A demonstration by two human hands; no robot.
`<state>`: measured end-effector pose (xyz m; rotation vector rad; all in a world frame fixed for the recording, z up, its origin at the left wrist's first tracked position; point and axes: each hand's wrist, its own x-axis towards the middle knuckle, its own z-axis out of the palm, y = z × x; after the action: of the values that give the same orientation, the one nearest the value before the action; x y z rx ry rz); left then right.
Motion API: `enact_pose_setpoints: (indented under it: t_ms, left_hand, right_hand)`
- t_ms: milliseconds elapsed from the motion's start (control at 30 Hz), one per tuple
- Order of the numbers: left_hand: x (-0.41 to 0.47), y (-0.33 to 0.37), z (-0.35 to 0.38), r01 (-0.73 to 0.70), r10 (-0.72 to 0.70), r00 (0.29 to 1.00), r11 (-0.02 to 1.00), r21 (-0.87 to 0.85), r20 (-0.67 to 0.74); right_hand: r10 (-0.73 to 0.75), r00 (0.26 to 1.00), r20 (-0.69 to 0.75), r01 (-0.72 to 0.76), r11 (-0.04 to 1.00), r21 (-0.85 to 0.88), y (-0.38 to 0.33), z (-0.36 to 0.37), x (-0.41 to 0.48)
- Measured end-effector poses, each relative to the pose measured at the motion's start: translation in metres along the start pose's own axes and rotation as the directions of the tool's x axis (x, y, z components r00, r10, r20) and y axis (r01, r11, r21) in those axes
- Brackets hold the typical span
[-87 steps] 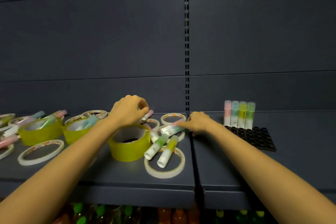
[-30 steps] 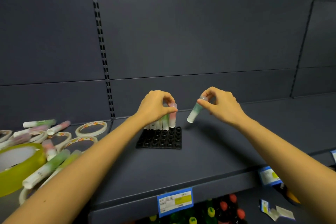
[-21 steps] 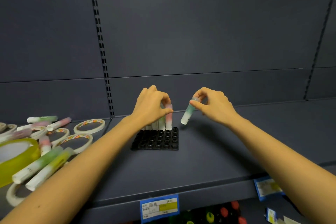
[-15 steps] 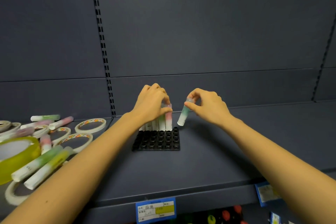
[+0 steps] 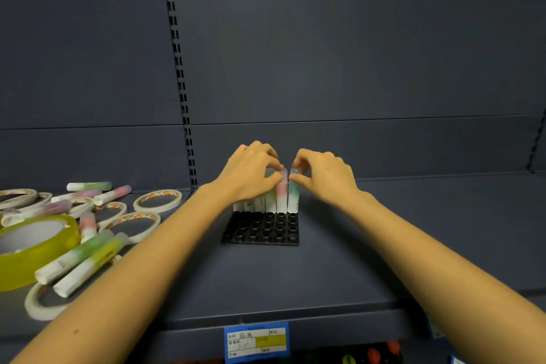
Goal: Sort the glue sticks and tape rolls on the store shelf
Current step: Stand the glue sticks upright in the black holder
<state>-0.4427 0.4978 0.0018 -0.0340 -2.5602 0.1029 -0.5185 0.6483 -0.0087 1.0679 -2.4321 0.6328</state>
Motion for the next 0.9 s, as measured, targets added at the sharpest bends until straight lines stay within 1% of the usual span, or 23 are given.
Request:
enact_pose_setpoints:
  t_ms: [67, 133, 233, 300, 400, 467, 533, 567, 600, 667, 700, 800, 900]
  left_hand:
    - [-0.003, -0.005, -0.005, 0.005, -0.005, 1.000, 0.999, 0.052, 0.002]
    - [-0.009, -0.014, -0.013, 0.056, -0.051, 0.997, 0.995, 0.079, -0.062]
    - [-0.022, -0.032, -0.026, 0.167, -0.154, 0.974, 0.984, 0.067, -0.163]
    - [-0.031, -0.044, -0.036, 0.232, -0.215, 0.958, 0.970, 0.069, -0.191]
    - [-0.048, -0.061, -0.049, 0.290, -0.273, 0.939, 0.956, 0.053, -0.209]
    - [-0.061, -0.072, -0.057, 0.323, -0.306, 0.927, 0.945, 0.049, -0.215]
    - [-0.076, -0.083, -0.067, 0.361, -0.343, 0.917, 0.931, 0.055, -0.205]
    - [-0.083, -0.089, -0.072, 0.381, -0.365, 0.911, 0.923, 0.054, -0.194]
    - [-0.091, -0.094, -0.077, 0.404, -0.390, 0.903, 0.913, 0.050, -0.180]
    - [-0.107, -0.104, -0.087, 0.451, -0.440, 0.885, 0.891, 0.048, -0.154]
    - [-0.114, -0.109, -0.091, 0.472, -0.462, 0.876, 0.880, 0.052, -0.141]
    - [-0.136, -0.123, -0.103, 0.509, -0.502, 0.860, 0.858, 0.066, -0.094]
    - [-0.153, -0.137, -0.114, 0.513, -0.510, 0.858, 0.857, 0.053, -0.058]
  right_hand:
    - [-0.014, 1.000, -0.014, 0.013, 0.999, -0.038, -0.002, 0.001, 0.004]
    - [-0.003, 0.999, -0.032, 0.002, 1.000, -0.026, -0.001, 0.003, 0.005]
    - [-0.010, 0.997, -0.079, 0.008, 0.999, -0.032, 0.000, 0.005, 0.004]
    - [-0.025, 0.993, -0.111, 0.019, 0.999, -0.048, -0.001, 0.006, 0.004]
    - [-0.019, 0.993, -0.113, 0.013, 0.998, -0.059, -0.006, 0.003, 0.003]
    - [-0.052, 0.992, -0.118, 0.035, 0.989, -0.145, -0.010, -0.004, 0.004]
    - [-0.135, 0.977, -0.163, 0.094, 0.966, -0.239, -0.019, -0.010, 0.005]
    - [-0.173, 0.964, -0.203, 0.123, 0.965, -0.233, -0.026, -0.012, 0.004]
    - [-0.190, 0.951, -0.244, 0.145, 0.971, -0.188, -0.035, -0.012, 0.003]
    - [-0.184, 0.939, -0.291, 0.178, 0.983, -0.046, -0.058, -0.008, -0.001]
    - [-0.179, 0.942, -0.284, 0.190, 0.982, 0.014, -0.071, -0.005, -0.003]
    - [-0.188, 0.966, -0.176, 0.209, 0.972, 0.107, -0.113, 0.009, -0.006]
    - [-0.178, 0.984, -0.030, 0.180, 0.970, 0.161, -0.151, 0.025, -0.008]
